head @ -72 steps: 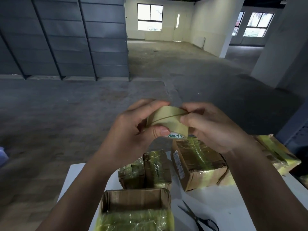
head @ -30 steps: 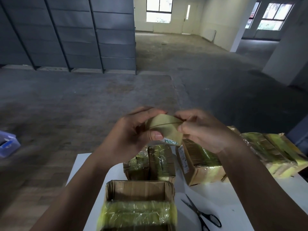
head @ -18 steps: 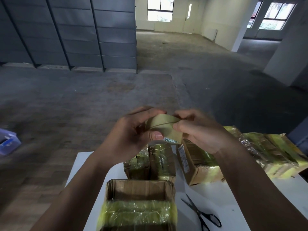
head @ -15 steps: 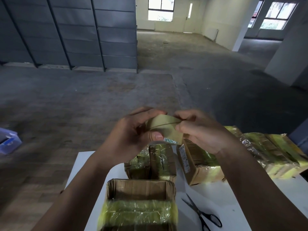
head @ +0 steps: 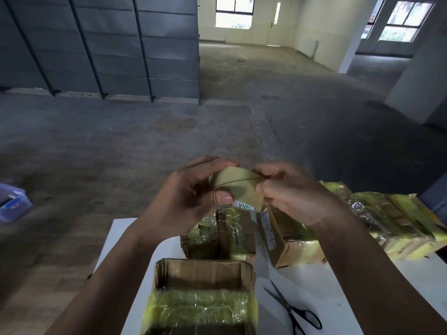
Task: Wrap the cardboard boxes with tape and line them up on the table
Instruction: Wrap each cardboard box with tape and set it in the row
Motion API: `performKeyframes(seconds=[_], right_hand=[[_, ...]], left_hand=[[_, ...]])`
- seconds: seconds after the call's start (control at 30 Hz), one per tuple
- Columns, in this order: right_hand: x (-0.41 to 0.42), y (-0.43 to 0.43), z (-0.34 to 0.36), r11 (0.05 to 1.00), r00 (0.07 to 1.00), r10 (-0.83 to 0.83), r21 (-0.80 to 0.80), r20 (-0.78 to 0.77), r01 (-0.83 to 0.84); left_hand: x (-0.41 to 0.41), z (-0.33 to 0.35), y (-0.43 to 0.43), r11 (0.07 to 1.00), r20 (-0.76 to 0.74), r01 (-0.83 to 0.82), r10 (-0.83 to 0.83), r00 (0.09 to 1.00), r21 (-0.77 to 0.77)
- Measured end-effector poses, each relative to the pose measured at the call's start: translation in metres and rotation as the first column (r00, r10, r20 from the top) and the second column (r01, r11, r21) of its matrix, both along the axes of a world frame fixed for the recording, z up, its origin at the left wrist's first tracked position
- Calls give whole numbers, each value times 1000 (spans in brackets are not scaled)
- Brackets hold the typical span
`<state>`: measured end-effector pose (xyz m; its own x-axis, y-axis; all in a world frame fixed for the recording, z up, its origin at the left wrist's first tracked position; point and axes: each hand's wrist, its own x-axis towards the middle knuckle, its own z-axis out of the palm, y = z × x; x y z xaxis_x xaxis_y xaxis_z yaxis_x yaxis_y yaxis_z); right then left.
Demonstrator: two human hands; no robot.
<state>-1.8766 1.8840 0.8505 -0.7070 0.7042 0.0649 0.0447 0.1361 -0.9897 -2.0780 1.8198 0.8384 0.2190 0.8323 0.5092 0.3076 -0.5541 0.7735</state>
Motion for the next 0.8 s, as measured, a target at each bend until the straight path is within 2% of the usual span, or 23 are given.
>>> performKeyframes(seconds=[0.17, 0.23, 0.33, 0.43, 0.5, 0.63, 0.73, 0.8], right_hand=[[-3, 1, -4, 999, 999, -40, 32, -3, 40], [-4, 2, -5, 996, 997, -81, 48, 14, 80], [-6, 4, -8, 987, 987, -146, 76, 69, 141], [-8, 8, -16, 977, 966, -192, 125, 175, 171], [-9, 9, -20, 992, 978, -109, 82, 177, 96], [0, 16, -32, 992, 999, -6, -123, -51, 0], [1, 19, -40, 992, 989, -55, -118, -136, 39], [-3, 21, -46, 986, 977, -111, -147, -184, 85]], left_hand=[[3, 3, 0, 998, -80, -24, 29, 996, 63], [3, 2, -1, 991, -187, -72, 92, 978, 109], [2, 0, -1, 965, -392, -172, 238, 889, 196], [4, -3, 4, 952, -518, -262, 305, 799, 157], [1, -6, 8, 947, -443, -311, 311, 841, 76], [-8, -18, 11, 932, -258, -358, 332, 907, -61], [-7, -26, 11, 927, -41, -297, 296, 954, -230], [-4, -32, 11, 913, 88, -273, 312, 946, -303]])
